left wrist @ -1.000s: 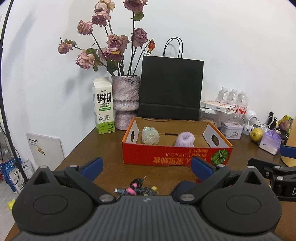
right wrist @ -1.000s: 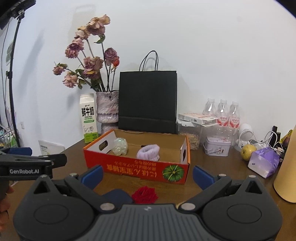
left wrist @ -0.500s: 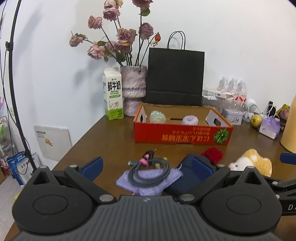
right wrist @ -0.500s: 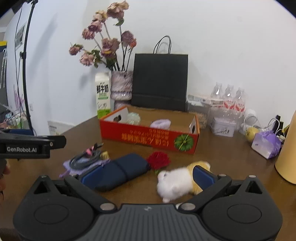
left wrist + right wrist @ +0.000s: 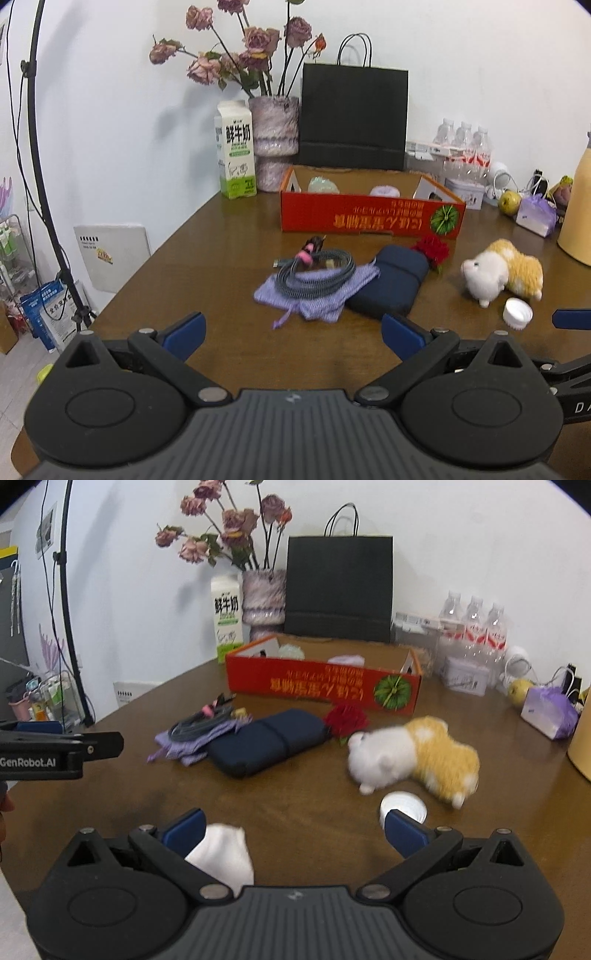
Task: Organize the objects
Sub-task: 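Withdraw both tools from the box back toward the table items, then grasp the white cloth with the right tool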
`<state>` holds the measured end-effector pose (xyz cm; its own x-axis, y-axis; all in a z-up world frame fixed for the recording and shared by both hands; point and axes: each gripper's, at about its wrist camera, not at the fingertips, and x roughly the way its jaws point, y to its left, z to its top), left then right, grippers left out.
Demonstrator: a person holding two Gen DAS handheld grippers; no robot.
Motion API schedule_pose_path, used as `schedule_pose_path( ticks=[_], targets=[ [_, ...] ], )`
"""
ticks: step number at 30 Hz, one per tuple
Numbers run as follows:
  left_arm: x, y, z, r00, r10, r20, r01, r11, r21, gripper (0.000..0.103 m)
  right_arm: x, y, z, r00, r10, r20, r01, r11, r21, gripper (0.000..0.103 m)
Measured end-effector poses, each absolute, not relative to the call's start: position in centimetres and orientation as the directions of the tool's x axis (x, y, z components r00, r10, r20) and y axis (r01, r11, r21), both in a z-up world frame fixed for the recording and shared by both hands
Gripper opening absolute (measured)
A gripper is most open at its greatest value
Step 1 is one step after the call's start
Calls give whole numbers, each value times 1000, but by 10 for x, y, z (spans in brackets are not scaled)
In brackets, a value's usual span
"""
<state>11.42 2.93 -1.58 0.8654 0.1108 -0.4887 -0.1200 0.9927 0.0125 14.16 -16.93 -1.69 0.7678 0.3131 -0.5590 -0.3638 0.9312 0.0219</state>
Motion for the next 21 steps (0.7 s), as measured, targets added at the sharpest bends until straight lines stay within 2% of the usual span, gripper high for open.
schedule_pose_path(
  ticks=[21],
  targets=[
    [83, 49, -43, 830, 106, -548, -131, 991, -7, 103, 120, -141, -47, 659, 385, -647, -458, 887, 60, 103]
  ],
)
